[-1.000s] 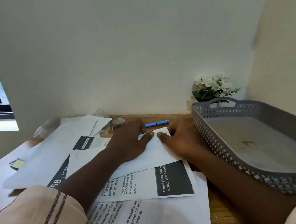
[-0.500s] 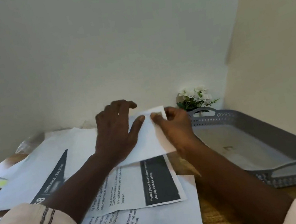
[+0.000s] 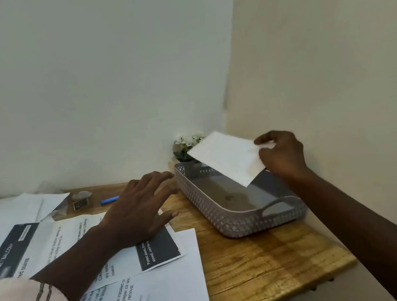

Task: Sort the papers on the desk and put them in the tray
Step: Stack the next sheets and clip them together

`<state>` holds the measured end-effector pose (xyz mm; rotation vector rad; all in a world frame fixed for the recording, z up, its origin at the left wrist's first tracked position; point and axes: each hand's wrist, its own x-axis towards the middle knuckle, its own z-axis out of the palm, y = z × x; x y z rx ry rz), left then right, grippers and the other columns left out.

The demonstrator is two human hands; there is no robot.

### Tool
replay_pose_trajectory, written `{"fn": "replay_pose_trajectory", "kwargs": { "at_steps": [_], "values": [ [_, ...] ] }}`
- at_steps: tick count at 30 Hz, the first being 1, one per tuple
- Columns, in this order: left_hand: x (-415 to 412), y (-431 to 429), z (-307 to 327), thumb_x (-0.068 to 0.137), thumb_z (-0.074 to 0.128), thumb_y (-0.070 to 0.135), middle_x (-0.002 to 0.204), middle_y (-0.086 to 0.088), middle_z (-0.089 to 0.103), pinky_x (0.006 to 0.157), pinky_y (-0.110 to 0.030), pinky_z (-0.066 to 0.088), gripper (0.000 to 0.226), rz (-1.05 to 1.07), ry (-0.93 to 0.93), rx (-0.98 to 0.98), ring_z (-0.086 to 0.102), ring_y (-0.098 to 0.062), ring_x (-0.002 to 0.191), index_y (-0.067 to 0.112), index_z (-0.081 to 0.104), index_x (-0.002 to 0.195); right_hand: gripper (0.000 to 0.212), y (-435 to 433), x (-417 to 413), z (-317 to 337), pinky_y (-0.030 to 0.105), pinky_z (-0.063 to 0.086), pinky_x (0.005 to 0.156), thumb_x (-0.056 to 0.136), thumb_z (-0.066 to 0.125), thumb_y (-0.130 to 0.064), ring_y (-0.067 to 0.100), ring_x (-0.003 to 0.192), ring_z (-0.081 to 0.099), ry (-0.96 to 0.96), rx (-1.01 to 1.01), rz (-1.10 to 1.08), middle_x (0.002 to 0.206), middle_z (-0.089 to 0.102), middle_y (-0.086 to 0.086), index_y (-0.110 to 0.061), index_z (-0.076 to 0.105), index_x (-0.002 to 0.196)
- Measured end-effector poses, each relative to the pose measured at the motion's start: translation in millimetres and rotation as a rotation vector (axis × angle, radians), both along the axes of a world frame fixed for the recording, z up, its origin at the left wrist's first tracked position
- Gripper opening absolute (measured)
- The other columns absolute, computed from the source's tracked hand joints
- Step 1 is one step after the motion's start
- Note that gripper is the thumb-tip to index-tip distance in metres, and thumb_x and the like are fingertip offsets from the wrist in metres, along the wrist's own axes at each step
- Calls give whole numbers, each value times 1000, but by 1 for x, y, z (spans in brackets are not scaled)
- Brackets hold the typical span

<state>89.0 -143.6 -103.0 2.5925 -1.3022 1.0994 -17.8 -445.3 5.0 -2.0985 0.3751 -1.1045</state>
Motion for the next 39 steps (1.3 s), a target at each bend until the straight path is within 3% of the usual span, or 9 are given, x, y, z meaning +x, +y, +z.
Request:
{"fn": "replay_pose_trajectory", "kwargs": {
  "at_steps": [6,10,13,16,19,23,26,31,39],
  "values": [
    [6,6,-6,97,35,68,153,3,47,102,-42,50,47,37,101,46,47,-20,136,37,60,122,27,-25,27,-29,34,61,78,71,75,-6,28,94,72,687,-300,-40,95,75,13,-3,75,98],
    [9,6,-8,97,32,70,149,5,51,103,-42,50,50,59,150,65,50,-17,134,37,63,118,21,-16,30,-32,22,51,45,75,79,-6,17,58,66,976,-429,23,79,67,8,-11,64,88],
    [10,6,-7,96,27,70,144,6,55,101,-39,51,56,83,193,78,51,-16,129,35,65,116,12,-6,26,-31,22,48,39,85,74,-10,13,43,57,1104,-579,13,72,57,7,-8,62,88],
    [9,5,-6,94,21,73,142,8,54,100,-36,49,63,89,246,76,50,-14,127,35,66,117,32,4,21,-23,30,53,75,87,71,-36,20,88,66,1033,-763,-108,102,66,0,-20,64,114],
    [10,4,0,95,23,73,142,9,54,101,-36,47,61,92,265,72,49,-12,127,35,65,118,32,24,13,-11,34,53,84,88,63,-41,24,102,66,607,-767,-104,114,69,-1,-26,67,117],
    [7,17,26,95,26,71,121,5,65,90,-40,50,60,135,294,-23,59,-19,112,30,66,112,19,100,-2,-14,35,55,81,91,67,-37,11,90,67,90,-572,504,98,73,-6,-25,75,103],
    [2,34,54,82,26,71,109,2,66,90,-43,50,67,197,386,-155,60,-22,106,27,68,110,32,150,1,-44,31,56,78,90,66,-42,6,87,67,136,-500,791,97,73,-9,-29,66,119],
    [-14,78,67,93,56,56,124,1,63,95,-38,47,39,533,537,-87,58,-23,119,32,63,123,71,185,41,-78,38,45,105,89,68,-52,11,127,52,292,-612,986,141,56,-9,-40,32,148],
    [-90,158,34,72,41,96,123,3,67,90,-40,54,84,1167,582,-129,64,-21,107,35,55,129,69,201,69,-109,44,15,124,93,35,-77,9,152,18,487,-950,1163,167,24,-11,-46,31,154]
  ]
}}
